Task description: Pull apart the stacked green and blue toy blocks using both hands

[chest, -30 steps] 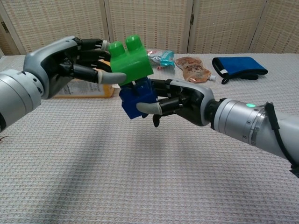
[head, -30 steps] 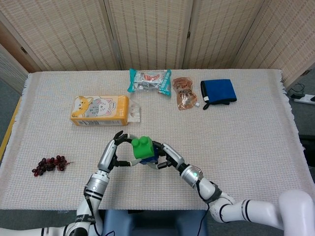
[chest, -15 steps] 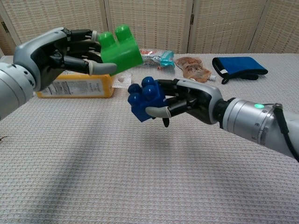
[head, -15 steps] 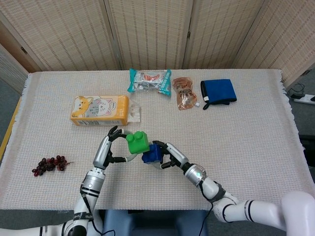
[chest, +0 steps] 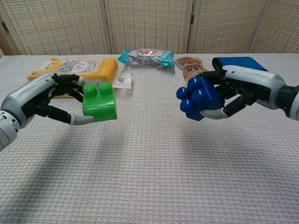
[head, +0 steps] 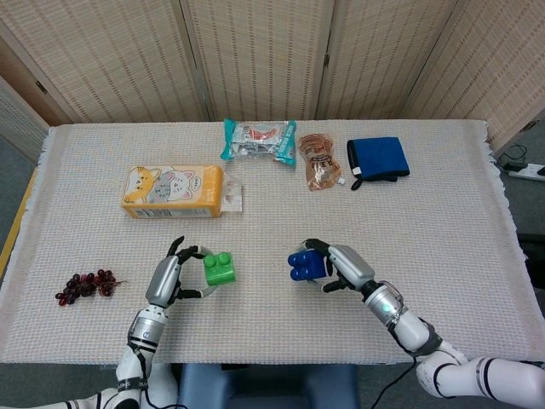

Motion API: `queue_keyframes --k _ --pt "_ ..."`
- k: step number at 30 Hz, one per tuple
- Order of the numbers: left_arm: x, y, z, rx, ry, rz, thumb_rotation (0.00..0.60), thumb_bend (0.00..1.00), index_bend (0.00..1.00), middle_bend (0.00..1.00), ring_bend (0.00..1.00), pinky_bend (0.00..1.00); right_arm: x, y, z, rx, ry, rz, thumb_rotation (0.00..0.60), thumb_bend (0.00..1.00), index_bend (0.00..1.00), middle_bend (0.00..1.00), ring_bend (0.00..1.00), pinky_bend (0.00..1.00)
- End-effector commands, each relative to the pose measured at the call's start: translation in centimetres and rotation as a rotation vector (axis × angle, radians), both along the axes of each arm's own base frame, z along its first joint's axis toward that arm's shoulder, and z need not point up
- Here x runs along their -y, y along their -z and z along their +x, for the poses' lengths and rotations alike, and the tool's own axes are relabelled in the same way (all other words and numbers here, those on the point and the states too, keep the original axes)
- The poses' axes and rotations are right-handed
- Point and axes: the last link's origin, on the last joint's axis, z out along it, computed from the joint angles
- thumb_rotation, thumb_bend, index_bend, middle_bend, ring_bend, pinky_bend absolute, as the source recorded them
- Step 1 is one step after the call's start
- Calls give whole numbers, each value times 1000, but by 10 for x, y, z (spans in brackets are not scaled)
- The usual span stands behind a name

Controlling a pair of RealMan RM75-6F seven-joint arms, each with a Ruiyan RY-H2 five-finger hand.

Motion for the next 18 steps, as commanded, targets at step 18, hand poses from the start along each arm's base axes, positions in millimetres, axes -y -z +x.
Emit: queue_keyframes --k 18 --pt "-1 43 -39 -94 3 18 600 384 650 896 377 0 2 8 -43 -250 83 12 600 414 694 510 496 603"
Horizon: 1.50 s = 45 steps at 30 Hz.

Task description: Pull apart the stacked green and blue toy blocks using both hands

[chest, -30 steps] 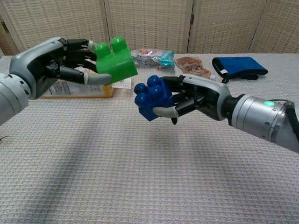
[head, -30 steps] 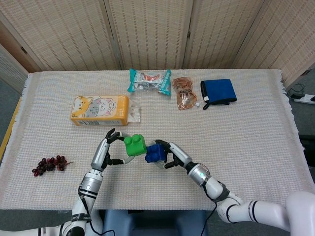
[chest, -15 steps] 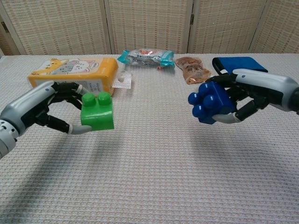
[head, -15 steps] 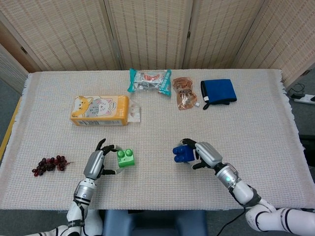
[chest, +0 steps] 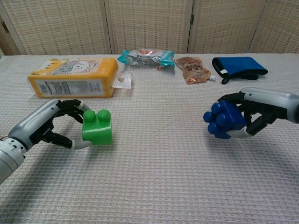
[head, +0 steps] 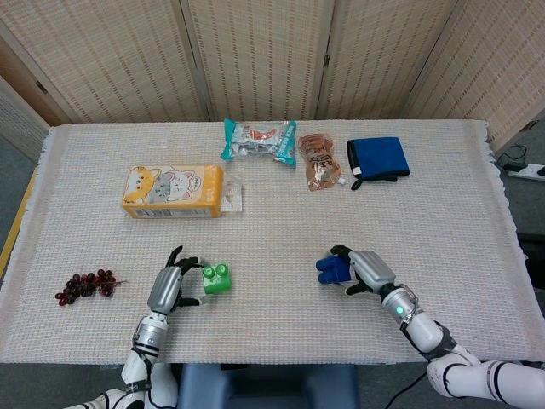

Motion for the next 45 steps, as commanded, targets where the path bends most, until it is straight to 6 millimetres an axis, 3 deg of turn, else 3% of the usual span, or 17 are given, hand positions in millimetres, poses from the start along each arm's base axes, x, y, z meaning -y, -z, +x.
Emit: queue_keyframes --k 1,6,8,9,11,13,14,16,17,26,34,39,45 --pt "-4 4 -1 4 -11 -7 600 384 650 896 377 0 2 4 1 -16 3 7 600 414 694 508 494 602" --pt "-8 6 -4 14 -21 -13 600 383 629 893 363 0 2 8 0 -38 6 42 600 415 683 435 439 566" --pt "-9 8 -6 5 -18 -30 600 381 568 835 316 0 2 8 1 -40 4 61 600 415 586 337 369 536" --pt "-9 9 -7 0 -15 -50 600 381 514 762 273 0 1 8 2 -41 5 79 600 415 508 278 323 514" --pt "-10 10 -9 -10 -7 -93 600 366 377 567 170 0 1 6 3 -45 2 102 600 415 250 106 176 441" --pt "-10 10 -9 -10 2 -150 600 312 214 318 47 0 1 4 4 -46 -5 115 600 414 73 21 82 388" --pt "-10 10 -9 -15 5 -177 600 288 154 225 17 0 2 3 5 -46 -9 118 600 414 15 1 38 354" --pt "-11 8 -9 -15 9 -198 600 253 37 60 0 0 2 0 6 -47 -19 119 600 414 0 0 6 308" --pt "-12 7 -8 -13 9 -201 600 246 11 23 0 0 3 -1 7 -48 -25 119 600 414 0 0 0 282" --pt "-19 -16 9 66 64 -113 600 242 0 0 0 0 -3 -29 18 -30 -62 121 600 414 0 0 0 174" --pt "-13 -81 11 -87 187 -14 600 243 0 0 0 0 -24 -86 1 -214 -237 -73 600 414 0 0 0 48" --pt "11 -128 -15 -239 233 47 600 244 0 0 0 0 -55 -111 -21 -357 -230 -294 600 414 0 0 0 5" --pt "59 -178 -76 -564 189 119 600 246 0 0 0 0 -87 -127 -46 -442 -100 -474 600 415 0 0 0 0"
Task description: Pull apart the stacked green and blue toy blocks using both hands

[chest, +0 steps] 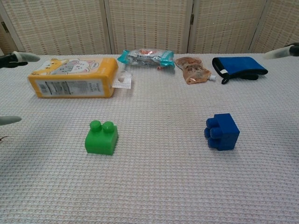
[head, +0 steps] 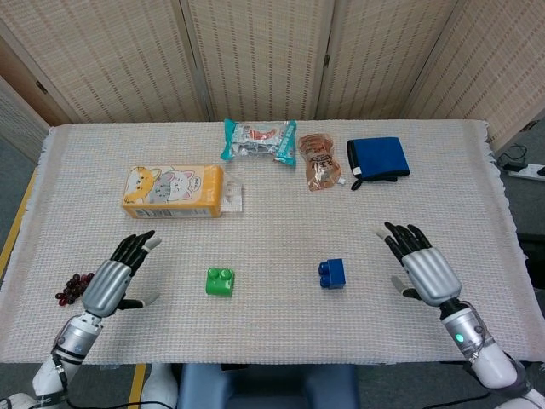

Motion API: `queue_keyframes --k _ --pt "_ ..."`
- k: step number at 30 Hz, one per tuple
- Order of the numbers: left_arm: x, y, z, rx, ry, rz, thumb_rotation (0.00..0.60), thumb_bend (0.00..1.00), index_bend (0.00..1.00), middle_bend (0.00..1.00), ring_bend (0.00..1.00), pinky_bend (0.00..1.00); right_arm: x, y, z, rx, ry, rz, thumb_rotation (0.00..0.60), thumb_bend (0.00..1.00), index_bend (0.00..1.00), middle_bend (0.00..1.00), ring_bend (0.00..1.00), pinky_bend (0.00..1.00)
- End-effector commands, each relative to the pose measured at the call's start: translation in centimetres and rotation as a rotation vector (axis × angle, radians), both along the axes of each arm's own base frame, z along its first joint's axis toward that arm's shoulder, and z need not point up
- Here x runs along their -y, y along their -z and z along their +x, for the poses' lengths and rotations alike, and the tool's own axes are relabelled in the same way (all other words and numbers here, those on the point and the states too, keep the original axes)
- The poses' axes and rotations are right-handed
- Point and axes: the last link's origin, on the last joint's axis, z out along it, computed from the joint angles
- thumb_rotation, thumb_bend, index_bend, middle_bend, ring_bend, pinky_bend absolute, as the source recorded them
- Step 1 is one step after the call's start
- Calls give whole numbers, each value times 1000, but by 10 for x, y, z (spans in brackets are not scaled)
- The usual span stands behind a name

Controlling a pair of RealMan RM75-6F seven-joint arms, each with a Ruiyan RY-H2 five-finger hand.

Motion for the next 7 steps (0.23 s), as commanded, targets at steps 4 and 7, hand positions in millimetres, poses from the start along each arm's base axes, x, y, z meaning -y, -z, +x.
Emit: queue_keyframes --k 4,7 --pt "71 -40 -59 -330 -185 183 600 246 2 0 0 0 -40 -12 -27 -126 110 -207 600 414 0 0 0 0" --pt "81 -49 -59 -378 -266 222 600 247 2 0 0 0 -42 -14 -25 -145 120 -247 600 414 0 0 0 0"
